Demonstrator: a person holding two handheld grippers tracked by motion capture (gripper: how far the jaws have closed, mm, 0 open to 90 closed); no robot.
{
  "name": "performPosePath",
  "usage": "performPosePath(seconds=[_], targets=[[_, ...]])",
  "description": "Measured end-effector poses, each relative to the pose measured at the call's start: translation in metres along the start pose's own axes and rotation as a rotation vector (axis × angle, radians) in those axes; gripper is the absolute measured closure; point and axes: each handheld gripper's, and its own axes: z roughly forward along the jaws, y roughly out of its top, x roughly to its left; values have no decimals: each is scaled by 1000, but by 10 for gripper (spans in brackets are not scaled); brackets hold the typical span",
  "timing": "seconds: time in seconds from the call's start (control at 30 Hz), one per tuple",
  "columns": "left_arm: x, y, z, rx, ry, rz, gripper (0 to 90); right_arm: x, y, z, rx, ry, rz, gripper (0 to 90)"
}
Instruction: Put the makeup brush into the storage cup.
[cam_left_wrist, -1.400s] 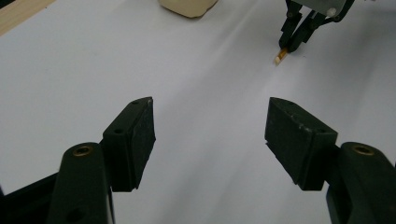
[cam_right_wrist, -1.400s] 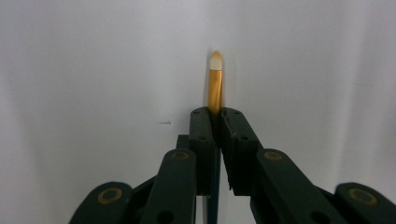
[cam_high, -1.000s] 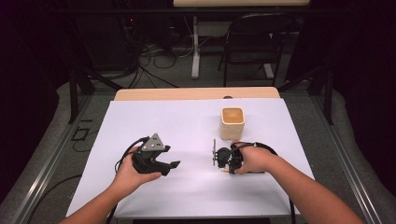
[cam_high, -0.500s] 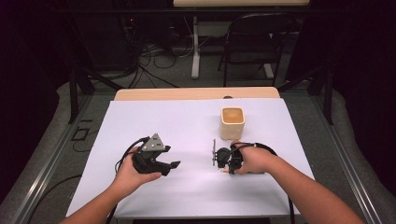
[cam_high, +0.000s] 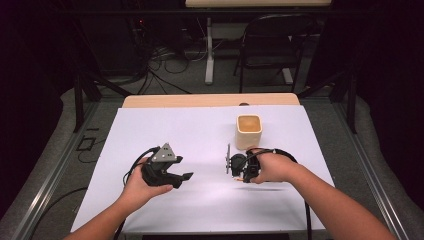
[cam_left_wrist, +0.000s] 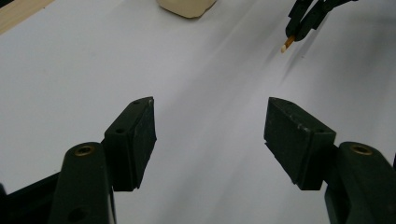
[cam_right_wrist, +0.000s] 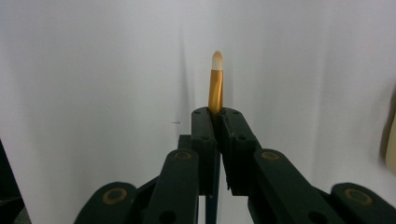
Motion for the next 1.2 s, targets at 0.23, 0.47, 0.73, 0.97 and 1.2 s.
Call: performPosePath(seconds=[0.23,0.47,0.73,0.97,1.2], targets=[[-1,0,1,-2,-1,1,340,1,-1,-8,-17,-5,17,843],[-1,1,0,-1,0,-1,340,-2,-3,-14,-33,-10,24,843],[0,1,0,-5,3,-1,340,-2,-4,-19,-46,-18,27,843],[0,1,-1,-11,2,-5,342,-4,-9,-28,-104,-10,51,843],[0,2,0,-12,2,-8,342,-5,-16,-40,-185,-14,79,843]])
